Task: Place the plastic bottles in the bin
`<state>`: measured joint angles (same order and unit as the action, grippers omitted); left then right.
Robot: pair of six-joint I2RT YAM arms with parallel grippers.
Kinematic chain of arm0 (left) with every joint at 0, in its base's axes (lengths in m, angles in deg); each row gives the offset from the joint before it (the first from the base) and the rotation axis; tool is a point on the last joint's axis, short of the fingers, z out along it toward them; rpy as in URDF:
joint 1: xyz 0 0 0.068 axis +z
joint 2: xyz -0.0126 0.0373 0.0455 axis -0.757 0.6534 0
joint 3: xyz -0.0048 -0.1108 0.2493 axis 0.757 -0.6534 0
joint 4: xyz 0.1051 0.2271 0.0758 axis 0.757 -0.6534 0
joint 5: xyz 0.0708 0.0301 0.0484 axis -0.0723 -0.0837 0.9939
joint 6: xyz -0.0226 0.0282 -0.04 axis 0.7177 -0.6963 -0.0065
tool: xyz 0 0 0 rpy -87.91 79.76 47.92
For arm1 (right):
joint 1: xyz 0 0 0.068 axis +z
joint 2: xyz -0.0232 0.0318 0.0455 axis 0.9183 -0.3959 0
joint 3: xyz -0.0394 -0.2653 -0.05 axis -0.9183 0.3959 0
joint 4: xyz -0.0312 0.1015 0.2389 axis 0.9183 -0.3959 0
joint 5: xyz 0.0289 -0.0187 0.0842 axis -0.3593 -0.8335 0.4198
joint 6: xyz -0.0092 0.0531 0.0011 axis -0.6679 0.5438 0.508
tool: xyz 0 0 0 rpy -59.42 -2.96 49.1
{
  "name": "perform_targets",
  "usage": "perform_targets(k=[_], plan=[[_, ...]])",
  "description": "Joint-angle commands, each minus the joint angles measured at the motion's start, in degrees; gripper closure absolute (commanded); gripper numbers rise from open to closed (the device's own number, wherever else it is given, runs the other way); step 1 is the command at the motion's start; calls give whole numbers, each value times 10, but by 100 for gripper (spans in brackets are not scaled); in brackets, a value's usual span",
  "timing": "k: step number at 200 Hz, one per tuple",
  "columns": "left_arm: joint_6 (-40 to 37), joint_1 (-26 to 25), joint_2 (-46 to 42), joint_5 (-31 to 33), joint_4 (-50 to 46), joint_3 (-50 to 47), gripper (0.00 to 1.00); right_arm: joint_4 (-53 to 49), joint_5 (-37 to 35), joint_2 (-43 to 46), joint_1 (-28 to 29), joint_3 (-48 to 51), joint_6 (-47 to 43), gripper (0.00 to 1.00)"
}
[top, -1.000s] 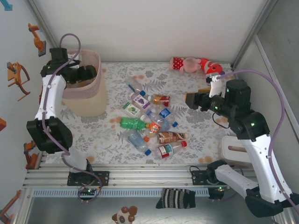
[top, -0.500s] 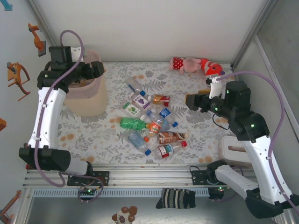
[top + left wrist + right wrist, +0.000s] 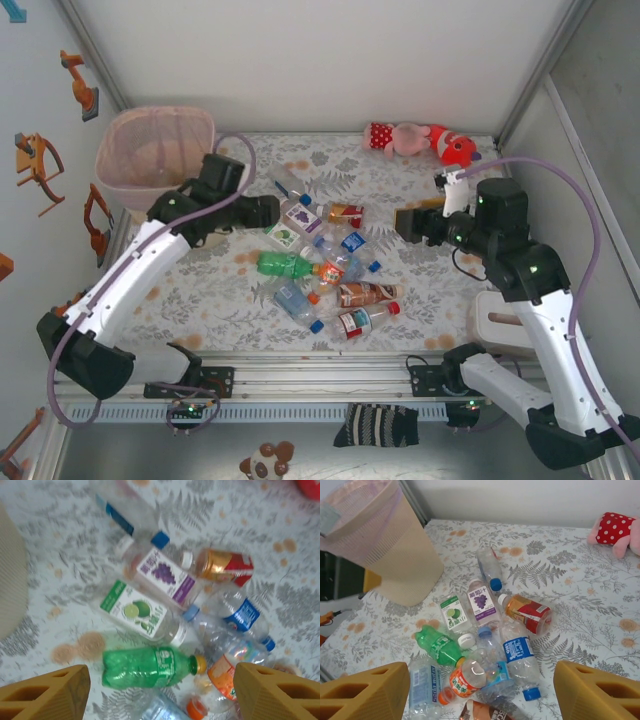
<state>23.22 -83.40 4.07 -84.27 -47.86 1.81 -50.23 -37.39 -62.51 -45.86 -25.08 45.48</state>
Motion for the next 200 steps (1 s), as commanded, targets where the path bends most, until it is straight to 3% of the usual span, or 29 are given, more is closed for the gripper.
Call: perform_targets(k=[1, 35, 102, 161, 200], plan=[[84, -30, -7, 48, 19, -39, 25, 9, 8, 12, 2, 14, -17, 25], [176, -65, -5, 64, 33, -101, 25, 5, 5, 19, 2, 28, -22, 25], [449, -141, 28, 100, 26, -166, 25, 4, -6, 36, 1, 54, -28, 25], [552, -187, 100, 75, 25, -182, 25, 2, -10, 42, 1, 60, -28, 25], [596, -190, 118, 68, 25, -199, 23, 0, -10, 43, 1, 62, -28, 25]])
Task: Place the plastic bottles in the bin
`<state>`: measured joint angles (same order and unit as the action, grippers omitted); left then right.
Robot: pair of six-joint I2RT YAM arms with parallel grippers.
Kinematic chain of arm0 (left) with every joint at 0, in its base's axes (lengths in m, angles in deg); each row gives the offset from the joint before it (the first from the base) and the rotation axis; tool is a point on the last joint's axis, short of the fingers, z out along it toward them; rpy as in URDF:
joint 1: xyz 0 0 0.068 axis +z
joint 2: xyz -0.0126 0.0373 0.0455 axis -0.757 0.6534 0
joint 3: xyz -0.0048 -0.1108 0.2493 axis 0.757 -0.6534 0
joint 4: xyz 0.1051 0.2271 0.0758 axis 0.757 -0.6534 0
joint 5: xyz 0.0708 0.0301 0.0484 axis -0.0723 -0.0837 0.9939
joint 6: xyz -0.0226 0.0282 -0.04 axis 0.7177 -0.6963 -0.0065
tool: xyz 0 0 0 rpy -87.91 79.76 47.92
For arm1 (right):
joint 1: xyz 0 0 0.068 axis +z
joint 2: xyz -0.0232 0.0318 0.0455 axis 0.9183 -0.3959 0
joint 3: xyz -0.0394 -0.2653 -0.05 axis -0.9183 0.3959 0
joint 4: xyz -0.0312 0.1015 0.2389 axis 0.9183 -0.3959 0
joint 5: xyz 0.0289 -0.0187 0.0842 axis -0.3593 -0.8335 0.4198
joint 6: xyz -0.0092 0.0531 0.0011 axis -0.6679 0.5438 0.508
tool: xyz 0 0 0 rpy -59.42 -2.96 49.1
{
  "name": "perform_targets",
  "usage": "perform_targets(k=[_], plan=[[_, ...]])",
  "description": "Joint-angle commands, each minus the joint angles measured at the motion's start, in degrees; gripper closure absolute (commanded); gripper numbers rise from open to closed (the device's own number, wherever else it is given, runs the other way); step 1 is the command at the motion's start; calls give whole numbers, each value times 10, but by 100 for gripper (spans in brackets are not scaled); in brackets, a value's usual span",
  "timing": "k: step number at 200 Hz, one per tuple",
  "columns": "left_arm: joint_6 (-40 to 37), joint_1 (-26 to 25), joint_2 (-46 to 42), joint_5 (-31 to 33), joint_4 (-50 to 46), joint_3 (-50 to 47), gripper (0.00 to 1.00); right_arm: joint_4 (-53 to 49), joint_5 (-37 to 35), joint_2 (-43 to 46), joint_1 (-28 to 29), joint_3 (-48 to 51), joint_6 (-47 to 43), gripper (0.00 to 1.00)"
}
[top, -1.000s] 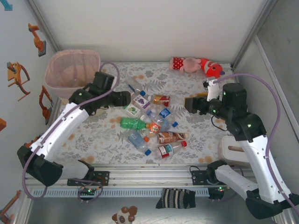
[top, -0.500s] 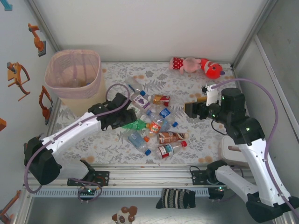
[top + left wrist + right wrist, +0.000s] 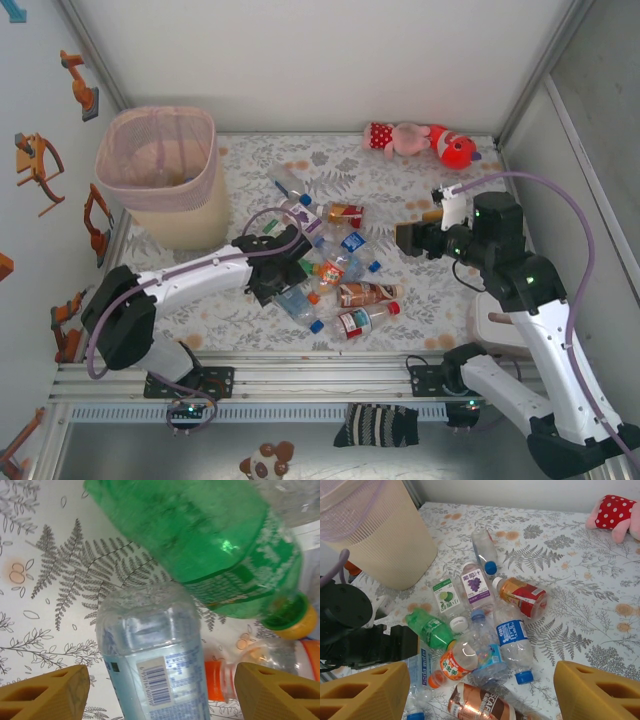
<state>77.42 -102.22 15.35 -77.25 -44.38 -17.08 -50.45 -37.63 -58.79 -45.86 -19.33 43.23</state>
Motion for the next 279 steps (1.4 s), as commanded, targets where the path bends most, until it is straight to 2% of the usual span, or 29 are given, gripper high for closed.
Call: perform_targets(k=[1, 60, 145, 191, 249, 279], plan=[[55, -2, 6, -2, -10, -10, 23, 2, -7, 6, 1, 5, -5, 25], [73, -2, 13, -30, 38, -40, 22, 2, -8, 4, 1, 2, -4, 25], [86, -2, 31, -46, 89, -68, 30, -1, -8, 3, 1, 2, -5, 25], [85, -1, 25, -45, 92, -71, 37, -3, -8, 0, 2, 2, -7, 25], [62, -2, -16, -9, 44, -56, 39, -4, -9, -1, 1, -3, -6, 25], [20, -1, -57, 26, 17, -46, 39, -4, -9, -1, 2, -7, -2, 25]])
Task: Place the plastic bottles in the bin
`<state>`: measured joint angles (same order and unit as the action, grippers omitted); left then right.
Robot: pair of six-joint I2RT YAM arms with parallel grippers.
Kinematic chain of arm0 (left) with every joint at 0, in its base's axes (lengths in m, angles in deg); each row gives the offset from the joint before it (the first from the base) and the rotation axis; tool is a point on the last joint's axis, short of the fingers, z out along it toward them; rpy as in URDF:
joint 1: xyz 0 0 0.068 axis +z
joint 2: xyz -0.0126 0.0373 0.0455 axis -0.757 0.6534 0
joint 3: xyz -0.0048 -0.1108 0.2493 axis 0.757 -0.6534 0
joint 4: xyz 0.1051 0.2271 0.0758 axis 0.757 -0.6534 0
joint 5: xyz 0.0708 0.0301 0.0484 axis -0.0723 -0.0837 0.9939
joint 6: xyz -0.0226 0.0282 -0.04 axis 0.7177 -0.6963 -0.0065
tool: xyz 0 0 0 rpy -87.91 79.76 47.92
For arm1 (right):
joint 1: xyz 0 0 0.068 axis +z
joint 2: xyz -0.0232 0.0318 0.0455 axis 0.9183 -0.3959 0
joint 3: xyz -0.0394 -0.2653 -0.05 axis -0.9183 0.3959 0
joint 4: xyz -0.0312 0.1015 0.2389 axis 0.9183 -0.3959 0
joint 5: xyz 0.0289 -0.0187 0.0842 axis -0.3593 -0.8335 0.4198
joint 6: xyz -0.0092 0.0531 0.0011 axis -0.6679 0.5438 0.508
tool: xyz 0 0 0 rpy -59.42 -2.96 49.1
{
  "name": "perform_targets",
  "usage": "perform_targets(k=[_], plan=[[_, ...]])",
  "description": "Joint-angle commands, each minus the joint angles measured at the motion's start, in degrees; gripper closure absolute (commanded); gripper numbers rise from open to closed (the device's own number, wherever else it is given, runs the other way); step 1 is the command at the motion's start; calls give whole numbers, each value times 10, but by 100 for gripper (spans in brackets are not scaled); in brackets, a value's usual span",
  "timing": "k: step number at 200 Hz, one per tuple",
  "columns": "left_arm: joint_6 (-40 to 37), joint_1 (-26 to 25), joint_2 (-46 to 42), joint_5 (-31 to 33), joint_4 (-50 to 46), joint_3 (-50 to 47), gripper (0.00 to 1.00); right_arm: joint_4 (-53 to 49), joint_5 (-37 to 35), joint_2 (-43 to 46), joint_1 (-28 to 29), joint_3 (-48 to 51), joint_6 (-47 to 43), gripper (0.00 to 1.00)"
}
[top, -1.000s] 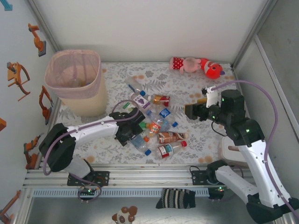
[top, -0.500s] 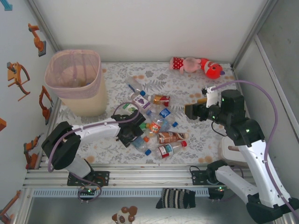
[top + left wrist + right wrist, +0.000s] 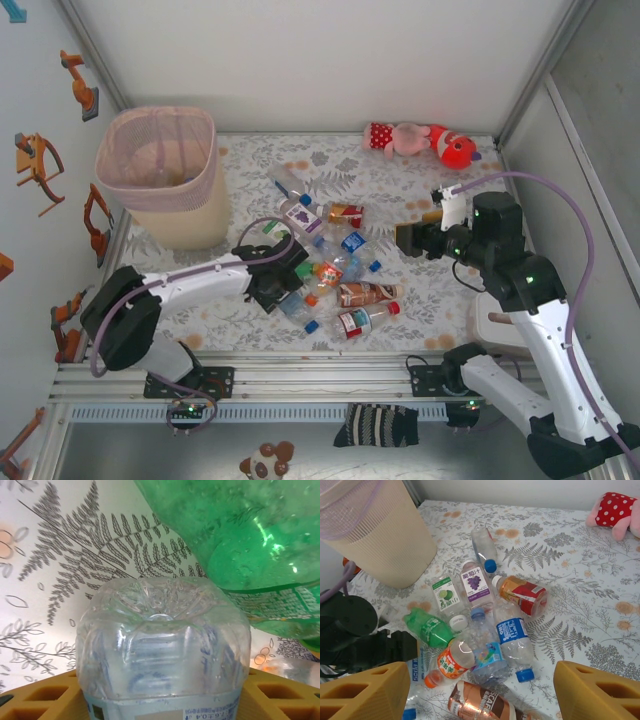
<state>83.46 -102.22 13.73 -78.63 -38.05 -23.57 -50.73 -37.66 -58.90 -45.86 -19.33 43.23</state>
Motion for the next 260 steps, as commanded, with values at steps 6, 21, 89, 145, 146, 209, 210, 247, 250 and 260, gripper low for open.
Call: perform_targets(k=[6, 21, 89, 145, 146, 209, 210, 247, 250, 260], plan=[[-56, -1, -51, 45, -47, 20, 39, -2, -9, 0, 1, -8, -2, 25], [-95, 2, -75, 58, -50, 23, 40, -2, -9, -3, 2, -13, -1, 25], [-322, 61, -208, 65, -77, 50, 43, 0, -10, -14, 1, -26, 8, 26], [-461, 142, -284, 69, -111, 127, 45, 5, -11, -22, 2, -37, 12, 26], [-462, 144, -284, 68, -111, 128, 45, 5, -12, -21, 2, -37, 13, 26], [-566, 261, -230, 37, -138, 312, 46, 8, -9, -28, 1, -49, 21, 26], [-568, 263, -230, 37, -138, 315, 46, 8, -9, -28, 1, -49, 21, 26], [-610, 327, -190, 9, -126, 413, 46, 4, -13, -29, 1, -58, 21, 26], [-611, 334, -186, 8, -127, 420, 46, 3, -13, -28, 2, -59, 22, 26], [-611, 355, -173, 9, -132, 445, 46, 2, -13, -28, 1, -60, 23, 26]])
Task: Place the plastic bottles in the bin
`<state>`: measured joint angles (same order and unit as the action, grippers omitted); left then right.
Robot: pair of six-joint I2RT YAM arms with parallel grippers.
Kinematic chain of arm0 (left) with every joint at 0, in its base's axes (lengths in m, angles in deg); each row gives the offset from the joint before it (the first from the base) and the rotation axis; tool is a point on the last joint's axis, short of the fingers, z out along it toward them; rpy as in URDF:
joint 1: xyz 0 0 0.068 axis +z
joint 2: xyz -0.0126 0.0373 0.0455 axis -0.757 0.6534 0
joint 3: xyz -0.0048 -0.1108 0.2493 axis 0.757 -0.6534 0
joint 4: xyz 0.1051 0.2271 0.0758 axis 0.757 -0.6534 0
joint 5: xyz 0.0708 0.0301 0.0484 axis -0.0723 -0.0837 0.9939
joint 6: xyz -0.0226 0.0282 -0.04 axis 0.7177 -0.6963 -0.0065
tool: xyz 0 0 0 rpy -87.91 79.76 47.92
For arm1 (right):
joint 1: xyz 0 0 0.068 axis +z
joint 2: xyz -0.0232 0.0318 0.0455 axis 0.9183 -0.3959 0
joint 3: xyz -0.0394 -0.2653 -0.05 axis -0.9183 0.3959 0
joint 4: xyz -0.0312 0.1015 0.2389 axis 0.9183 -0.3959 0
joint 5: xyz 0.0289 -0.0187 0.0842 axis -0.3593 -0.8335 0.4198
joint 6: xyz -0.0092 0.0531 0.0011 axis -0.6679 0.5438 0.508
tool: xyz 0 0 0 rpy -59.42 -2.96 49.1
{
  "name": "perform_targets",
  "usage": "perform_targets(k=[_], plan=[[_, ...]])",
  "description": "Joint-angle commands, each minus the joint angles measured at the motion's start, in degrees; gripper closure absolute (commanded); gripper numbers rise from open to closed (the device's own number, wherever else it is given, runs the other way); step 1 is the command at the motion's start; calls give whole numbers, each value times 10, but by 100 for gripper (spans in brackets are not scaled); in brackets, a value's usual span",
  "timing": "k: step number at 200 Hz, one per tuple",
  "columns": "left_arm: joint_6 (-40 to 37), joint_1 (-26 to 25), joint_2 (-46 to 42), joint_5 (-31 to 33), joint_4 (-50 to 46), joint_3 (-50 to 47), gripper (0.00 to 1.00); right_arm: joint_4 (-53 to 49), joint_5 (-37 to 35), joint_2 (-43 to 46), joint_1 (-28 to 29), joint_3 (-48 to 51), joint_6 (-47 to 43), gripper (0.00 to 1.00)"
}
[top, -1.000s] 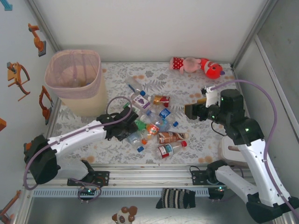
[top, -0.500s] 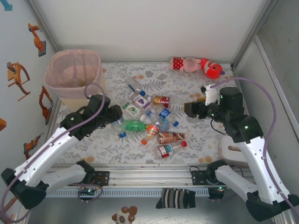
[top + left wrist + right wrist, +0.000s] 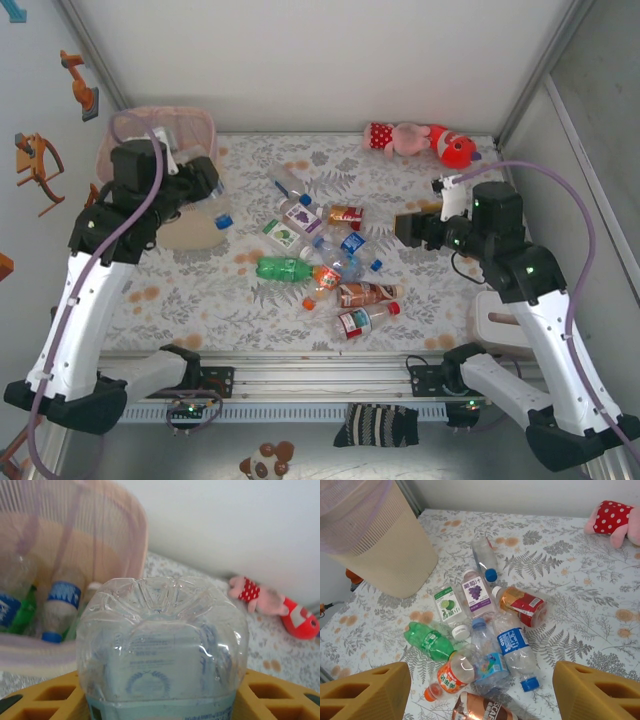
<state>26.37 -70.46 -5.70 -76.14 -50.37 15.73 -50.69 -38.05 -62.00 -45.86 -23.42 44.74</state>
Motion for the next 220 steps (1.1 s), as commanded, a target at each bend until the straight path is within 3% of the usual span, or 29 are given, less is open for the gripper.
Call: perform_targets(k=[1, 53, 98, 117, 152, 220], plan=[[-39, 40, 22, -17, -9, 54, 47, 2, -9, 4, 2, -19, 8, 26], [-29, 175, 85, -95, 31, 124, 52, 2, -8, 5, 1, -24, 16, 26], [-102, 261, 175, -121, 24, 218, 55, -6, -13, 10, 2, -25, 15, 26], [-146, 289, 205, -178, 30, 237, 55, -9, -17, 10, 1, -24, 13, 26], [-259, 300, 250, -223, 32, 249, 52, -9, -22, 9, 1, -19, 13, 26], [-393, 300, 299, -128, 54, 177, 49, -4, -33, 10, 2, -3, 4, 26]])
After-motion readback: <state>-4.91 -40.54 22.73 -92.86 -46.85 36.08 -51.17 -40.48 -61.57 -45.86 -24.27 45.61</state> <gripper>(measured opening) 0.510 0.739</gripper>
